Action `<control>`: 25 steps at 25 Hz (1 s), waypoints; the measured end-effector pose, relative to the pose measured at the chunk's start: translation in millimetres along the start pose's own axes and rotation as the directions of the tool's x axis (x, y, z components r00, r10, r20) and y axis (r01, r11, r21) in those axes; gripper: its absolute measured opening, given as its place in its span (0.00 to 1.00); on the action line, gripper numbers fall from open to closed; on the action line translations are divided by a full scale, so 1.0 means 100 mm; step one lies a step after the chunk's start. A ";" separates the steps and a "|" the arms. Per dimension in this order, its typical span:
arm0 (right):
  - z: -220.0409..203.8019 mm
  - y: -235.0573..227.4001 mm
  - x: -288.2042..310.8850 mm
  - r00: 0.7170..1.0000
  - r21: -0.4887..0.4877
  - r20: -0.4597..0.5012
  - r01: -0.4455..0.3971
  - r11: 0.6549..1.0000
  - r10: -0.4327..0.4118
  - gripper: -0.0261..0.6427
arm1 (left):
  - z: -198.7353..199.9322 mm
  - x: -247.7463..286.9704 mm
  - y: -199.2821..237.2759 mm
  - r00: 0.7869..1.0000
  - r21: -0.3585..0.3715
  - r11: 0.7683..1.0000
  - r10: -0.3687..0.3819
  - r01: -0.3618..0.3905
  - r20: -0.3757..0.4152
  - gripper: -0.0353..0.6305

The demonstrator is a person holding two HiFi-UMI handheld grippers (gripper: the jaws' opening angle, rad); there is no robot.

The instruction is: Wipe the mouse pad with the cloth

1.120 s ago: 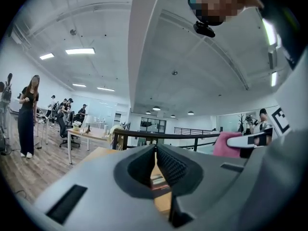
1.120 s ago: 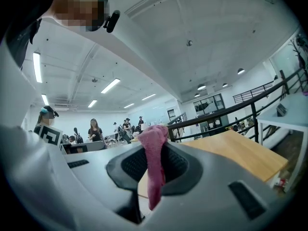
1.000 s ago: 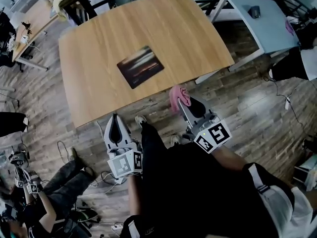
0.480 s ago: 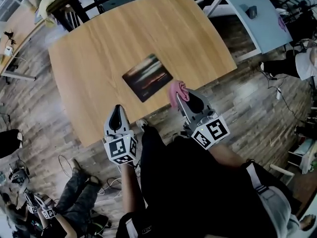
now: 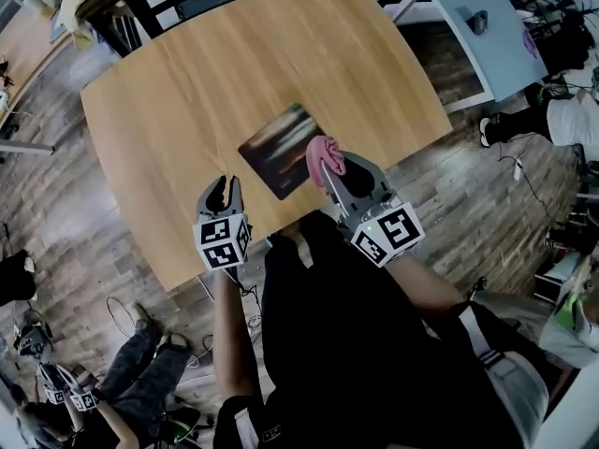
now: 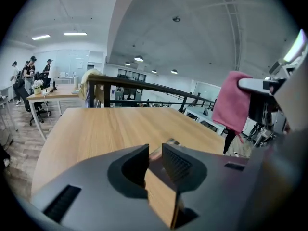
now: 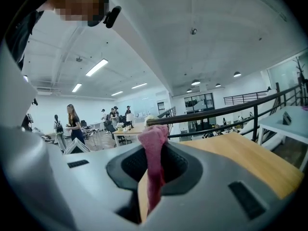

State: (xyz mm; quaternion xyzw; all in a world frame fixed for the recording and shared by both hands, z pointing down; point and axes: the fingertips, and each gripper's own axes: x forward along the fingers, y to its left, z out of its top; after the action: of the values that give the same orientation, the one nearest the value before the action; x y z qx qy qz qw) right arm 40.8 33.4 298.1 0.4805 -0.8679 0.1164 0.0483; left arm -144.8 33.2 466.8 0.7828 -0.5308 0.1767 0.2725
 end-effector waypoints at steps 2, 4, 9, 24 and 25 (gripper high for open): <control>-0.05 -0.05 0.16 1.000 -0.010 -0.008 -0.014 1.000 0.013 0.14 | -0.08 0.20 0.10 0.999 -0.007 1.000 0.000 0.000 -0.040 0.20; -0.10 -0.11 0.30 0.999 -0.018 -0.019 -0.031 0.999 0.031 0.14 | -0.18 0.39 0.16 0.997 -0.025 1.000 0.000 -0.002 -0.078 0.20; -0.30 -0.27 0.69 0.994 -0.043 -0.075 -0.081 0.996 0.078 0.14 | -0.38 0.79 0.30 0.984 -0.038 0.999 -0.007 0.001 -0.176 0.21; -1.56 -0.98 1.56 0.933 -0.148 -0.356 -0.119 0.982 0.059 0.14 | -0.85 1.65 0.51 0.926 -0.100 0.995 -0.057 0.021 -0.374 0.21; -1.68 -1.02 1.60 0.923 -0.149 -0.380 -0.120 0.981 0.056 0.14 | -0.89 1.68 0.51 0.923 -0.109 0.994 -0.062 0.022 -0.380 0.20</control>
State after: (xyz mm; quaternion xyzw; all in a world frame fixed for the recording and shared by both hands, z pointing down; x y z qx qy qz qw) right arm 37.3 -108.6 507.5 0.4042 -0.8702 0.1336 0.2481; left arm -128.1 -50.7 644.0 0.7295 -0.4586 0.2929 0.4144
